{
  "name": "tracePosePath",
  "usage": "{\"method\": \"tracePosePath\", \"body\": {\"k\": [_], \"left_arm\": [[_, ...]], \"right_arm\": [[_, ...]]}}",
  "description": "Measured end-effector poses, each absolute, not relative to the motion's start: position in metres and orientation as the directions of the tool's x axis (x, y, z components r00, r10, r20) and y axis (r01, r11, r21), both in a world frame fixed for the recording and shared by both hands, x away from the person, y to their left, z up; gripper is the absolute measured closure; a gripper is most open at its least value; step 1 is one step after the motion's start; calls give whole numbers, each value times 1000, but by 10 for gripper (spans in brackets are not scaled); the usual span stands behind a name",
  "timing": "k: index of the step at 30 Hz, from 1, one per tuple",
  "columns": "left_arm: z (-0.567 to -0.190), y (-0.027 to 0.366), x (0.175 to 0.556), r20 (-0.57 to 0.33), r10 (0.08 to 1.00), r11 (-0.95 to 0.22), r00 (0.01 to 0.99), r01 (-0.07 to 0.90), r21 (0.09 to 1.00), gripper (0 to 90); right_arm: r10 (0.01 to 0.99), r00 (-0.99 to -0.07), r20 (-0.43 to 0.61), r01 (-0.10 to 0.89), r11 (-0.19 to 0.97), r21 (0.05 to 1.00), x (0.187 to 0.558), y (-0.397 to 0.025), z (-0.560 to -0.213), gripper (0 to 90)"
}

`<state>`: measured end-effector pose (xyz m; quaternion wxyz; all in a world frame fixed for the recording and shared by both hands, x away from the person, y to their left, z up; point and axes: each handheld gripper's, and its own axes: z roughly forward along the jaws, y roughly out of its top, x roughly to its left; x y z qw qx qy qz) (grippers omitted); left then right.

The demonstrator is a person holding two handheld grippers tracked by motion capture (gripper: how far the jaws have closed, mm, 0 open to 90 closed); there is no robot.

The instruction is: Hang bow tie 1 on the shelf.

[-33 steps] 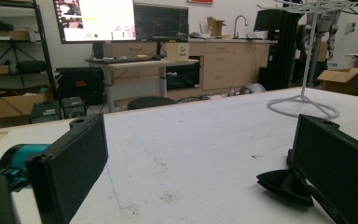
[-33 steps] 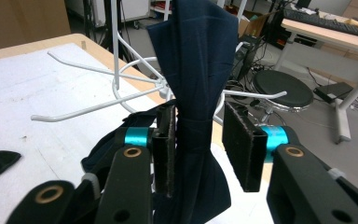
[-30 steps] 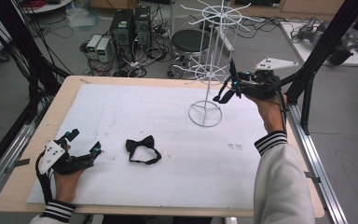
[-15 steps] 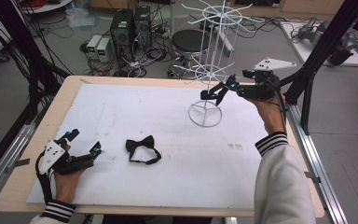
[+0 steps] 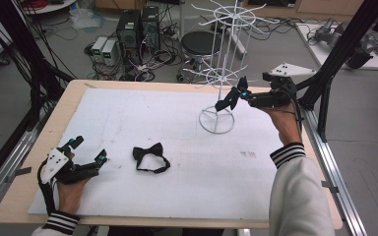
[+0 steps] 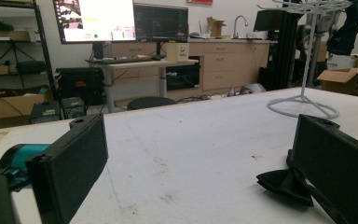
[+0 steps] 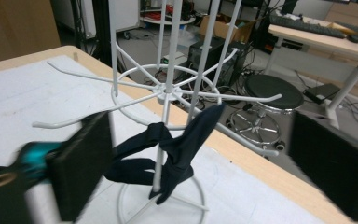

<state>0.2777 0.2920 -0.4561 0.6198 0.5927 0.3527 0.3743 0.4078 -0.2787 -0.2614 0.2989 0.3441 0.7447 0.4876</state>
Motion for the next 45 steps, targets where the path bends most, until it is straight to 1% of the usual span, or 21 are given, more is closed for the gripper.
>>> {"method": "tracePosePath", "body": {"k": [4, 7, 9, 15, 20, 28, 30, 39, 45], "left_arm": [[-456, 292, 278, 6, 882, 17, 471, -46, 999, 42], [-456, 292, 278, 8, 882, 17, 472, -47, 999, 42], [-456, 292, 278, 8, 882, 16, 472, -47, 999, 42], [-456, 292, 278, 6, 882, 18, 470, -47, 999, 42], [-456, 292, 278, 8, 883, 16, 469, -46, 999, 42], [-456, 292, 278, 7, 883, 18, 470, -49, 999, 42], [-456, 292, 278, 7, 883, 17, 470, -48, 999, 42], [-456, 292, 278, 7, 883, 18, 469, -48, 999, 42], [-456, 292, 278, 6, 883, 18, 469, -47, 999, 42]], "right_arm": [[802, -587, -114, 201, 281, 939, 403, -278, -258, 7], [795, -599, -91, 204, 262, 943, 397, -278, -255, 6], [793, -602, -93, 182, 251, 951, 393, -280, -255, 7], [803, -592, -62, 163, 194, 967, 375, -292, -263, 6], [824, -565, -42, 149, 152, 977, 356, -302, -271, 7], [832, -552, -49, 110, 131, 985, 327, -309, -293, 7], [837, -546, -36, 109, 114, 988, 320, -310, -298, 7], [840, -535, -90, 72, 152, 986, 294, -297, -331, 7], [844, -534, -48, 58, 93, 994, 281, -294, -355, 7]]}}
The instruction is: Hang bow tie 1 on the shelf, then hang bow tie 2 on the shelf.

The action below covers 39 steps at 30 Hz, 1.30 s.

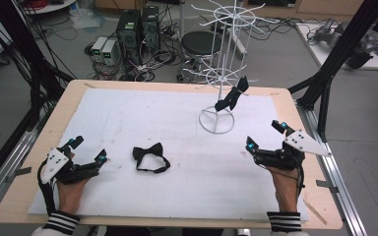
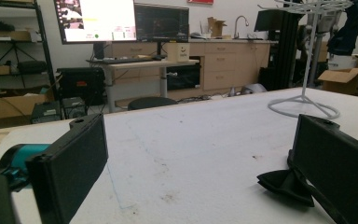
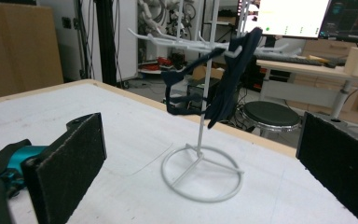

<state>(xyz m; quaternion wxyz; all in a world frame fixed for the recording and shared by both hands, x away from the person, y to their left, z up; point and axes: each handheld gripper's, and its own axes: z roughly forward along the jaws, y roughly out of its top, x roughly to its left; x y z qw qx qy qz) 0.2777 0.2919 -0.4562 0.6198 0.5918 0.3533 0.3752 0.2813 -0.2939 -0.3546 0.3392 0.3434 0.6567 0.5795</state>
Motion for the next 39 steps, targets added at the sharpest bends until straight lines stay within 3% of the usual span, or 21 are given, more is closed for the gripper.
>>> {"method": "tracePosePath", "body": {"k": [17, 39], "left_arm": [[-456, 292, 277, 9, 885, 16, 465, -49, 999, 42], [-456, 292, 277, 3, 895, 23, 447, -52, 998, 42]], "right_arm": [[829, -558, -47, 46, 87, 995, 270, -282, -385, 7], [829, -559, -29, 54, 71, 996, 265, -285, -390, 7]]}}
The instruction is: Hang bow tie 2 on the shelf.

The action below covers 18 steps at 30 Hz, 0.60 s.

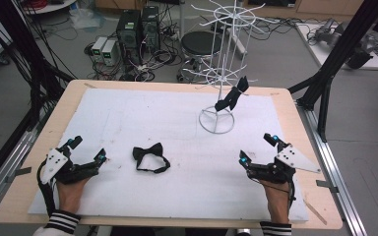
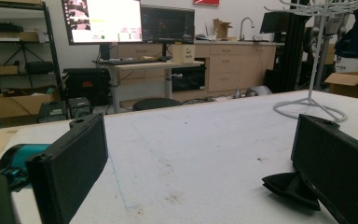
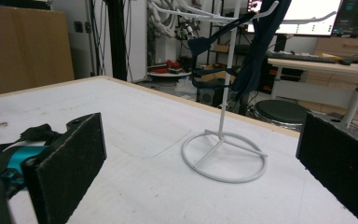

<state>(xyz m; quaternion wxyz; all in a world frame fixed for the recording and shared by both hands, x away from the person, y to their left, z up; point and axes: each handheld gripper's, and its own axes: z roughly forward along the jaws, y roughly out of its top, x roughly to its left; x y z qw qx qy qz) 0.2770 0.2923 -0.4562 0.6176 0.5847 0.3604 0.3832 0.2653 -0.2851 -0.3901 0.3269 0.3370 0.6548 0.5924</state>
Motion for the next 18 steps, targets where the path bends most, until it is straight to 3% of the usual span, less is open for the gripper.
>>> {"method": "tracePosePath", "body": {"k": [18], "left_arm": [[-455, 292, 275, 18, 893, 14, 450, -67, 998, 42]], "right_arm": [[833, -552, -28, 52, 67, 996, 263, -291, -390, 7]]}}
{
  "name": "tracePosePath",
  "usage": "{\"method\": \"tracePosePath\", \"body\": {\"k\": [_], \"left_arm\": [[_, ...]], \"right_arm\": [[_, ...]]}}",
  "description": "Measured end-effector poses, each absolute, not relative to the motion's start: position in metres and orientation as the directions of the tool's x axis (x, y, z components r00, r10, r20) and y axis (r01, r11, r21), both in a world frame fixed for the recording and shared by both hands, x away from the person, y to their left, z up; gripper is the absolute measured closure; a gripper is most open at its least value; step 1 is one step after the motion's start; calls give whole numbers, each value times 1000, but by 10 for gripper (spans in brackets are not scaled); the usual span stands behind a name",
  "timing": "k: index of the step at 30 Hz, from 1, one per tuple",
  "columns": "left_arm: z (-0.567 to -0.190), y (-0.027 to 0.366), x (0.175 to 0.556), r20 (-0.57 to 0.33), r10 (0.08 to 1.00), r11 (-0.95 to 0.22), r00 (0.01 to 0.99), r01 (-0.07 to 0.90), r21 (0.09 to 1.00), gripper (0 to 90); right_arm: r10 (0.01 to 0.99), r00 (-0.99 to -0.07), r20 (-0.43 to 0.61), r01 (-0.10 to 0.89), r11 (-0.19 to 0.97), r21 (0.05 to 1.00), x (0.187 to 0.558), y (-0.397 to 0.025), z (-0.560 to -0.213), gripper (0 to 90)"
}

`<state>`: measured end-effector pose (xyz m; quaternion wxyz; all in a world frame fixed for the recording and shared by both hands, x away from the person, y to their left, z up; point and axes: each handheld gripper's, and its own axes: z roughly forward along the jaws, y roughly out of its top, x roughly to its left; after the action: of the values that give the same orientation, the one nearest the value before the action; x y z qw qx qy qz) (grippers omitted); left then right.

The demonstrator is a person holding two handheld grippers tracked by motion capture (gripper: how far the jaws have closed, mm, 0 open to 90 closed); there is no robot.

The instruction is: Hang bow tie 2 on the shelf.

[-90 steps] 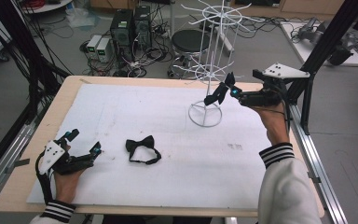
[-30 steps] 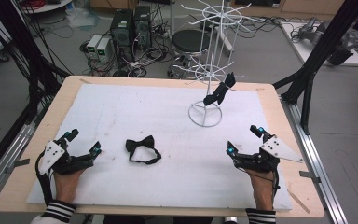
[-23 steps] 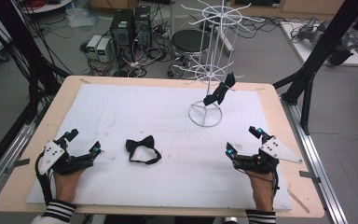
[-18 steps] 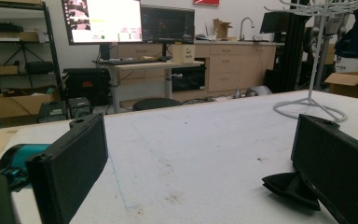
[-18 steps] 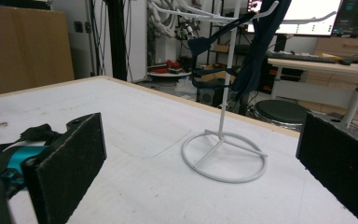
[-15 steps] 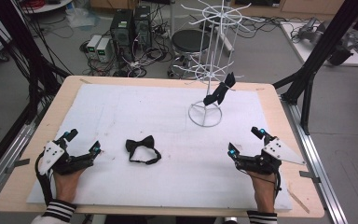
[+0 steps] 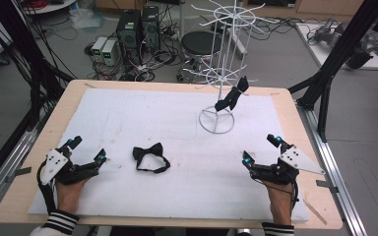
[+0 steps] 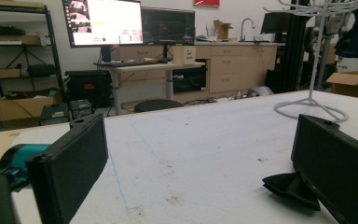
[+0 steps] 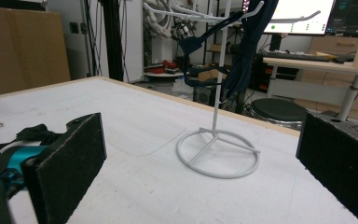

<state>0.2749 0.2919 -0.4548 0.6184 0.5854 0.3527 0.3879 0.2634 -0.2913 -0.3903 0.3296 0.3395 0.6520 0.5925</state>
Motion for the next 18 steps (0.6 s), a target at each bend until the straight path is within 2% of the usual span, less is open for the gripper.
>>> {"method": "tracePosePath", "body": {"k": [5, 18], "left_arm": [[-445, 293, 274, 22, 884, 14, 467, -74, 997, 42], [-410, 288, 290, 69, 801, -83, 595, -4, 997, 42]], "right_arm": [[832, -555, -22, 51, 60, 997, 265, -291, -391, 7], [812, -584, 5, 52, 32, 998, 267, -289, -392, 7]]}}
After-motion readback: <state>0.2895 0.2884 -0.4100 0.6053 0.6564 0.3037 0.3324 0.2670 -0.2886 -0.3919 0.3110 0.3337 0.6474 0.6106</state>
